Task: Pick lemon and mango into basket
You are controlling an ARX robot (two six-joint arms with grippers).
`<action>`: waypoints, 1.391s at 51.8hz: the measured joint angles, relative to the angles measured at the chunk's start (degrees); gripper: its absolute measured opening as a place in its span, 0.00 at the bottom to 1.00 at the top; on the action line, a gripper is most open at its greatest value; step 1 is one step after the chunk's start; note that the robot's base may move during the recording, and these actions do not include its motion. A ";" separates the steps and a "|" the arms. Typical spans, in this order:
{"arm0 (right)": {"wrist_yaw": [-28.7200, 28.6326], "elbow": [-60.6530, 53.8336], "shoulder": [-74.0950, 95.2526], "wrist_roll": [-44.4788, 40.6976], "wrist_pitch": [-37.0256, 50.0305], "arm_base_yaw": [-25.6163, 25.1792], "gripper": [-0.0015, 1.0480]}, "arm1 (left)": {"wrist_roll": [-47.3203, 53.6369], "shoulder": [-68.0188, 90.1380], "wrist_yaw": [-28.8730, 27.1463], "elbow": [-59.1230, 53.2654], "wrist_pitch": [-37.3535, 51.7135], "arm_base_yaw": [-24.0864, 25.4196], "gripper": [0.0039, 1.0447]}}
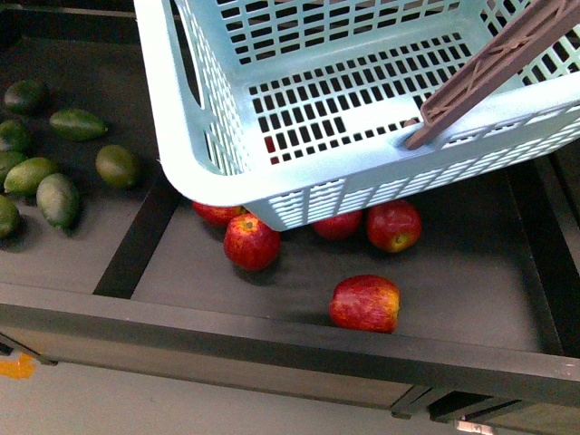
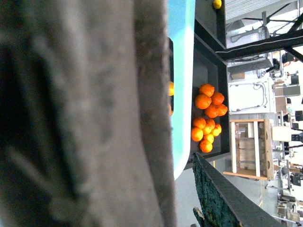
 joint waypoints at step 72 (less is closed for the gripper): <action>16.57 47.76 107.67 14.34 21.03 -11.45 0.92 | 0.09 -0.09 -0.07 0.00 0.00 0.00 0.26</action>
